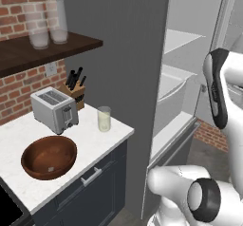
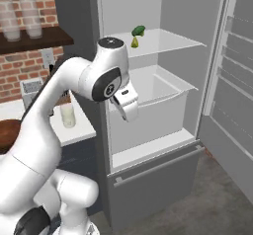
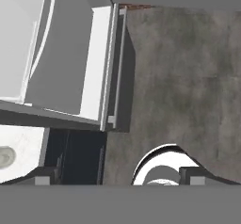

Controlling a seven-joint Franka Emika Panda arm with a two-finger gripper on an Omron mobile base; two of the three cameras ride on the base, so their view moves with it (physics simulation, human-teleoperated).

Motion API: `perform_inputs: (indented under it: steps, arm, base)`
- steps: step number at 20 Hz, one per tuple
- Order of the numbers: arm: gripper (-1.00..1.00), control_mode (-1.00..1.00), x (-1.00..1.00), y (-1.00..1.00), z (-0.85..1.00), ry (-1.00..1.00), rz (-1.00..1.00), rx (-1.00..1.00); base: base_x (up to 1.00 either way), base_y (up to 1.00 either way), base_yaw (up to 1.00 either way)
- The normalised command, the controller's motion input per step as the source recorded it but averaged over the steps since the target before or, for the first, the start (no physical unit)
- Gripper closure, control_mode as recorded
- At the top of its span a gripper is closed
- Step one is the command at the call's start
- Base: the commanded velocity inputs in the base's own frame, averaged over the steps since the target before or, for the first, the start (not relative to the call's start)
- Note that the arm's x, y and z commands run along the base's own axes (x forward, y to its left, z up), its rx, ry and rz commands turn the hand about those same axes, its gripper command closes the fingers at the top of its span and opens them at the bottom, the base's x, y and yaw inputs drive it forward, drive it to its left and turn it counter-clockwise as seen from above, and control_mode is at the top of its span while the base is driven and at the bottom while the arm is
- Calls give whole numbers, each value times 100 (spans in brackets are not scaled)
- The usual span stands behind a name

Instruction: Grab a lemon wedge from the fridge and one ice cube from the ice bowl, and put them in the glass of lemonade.

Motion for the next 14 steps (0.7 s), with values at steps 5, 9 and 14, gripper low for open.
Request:
perform_inputs:
  steps: [5,9,14]
  arm:
    - [-100,-100,-100,90,3,-2,16,-1]
    - [-100,-100,-98,66,0,-5,18,0]
    - [-100,-100,-68,54,5,-5,19,0]
  base:
    - [0,0,0]
    - [0,0,0]
    - [0,0,0]
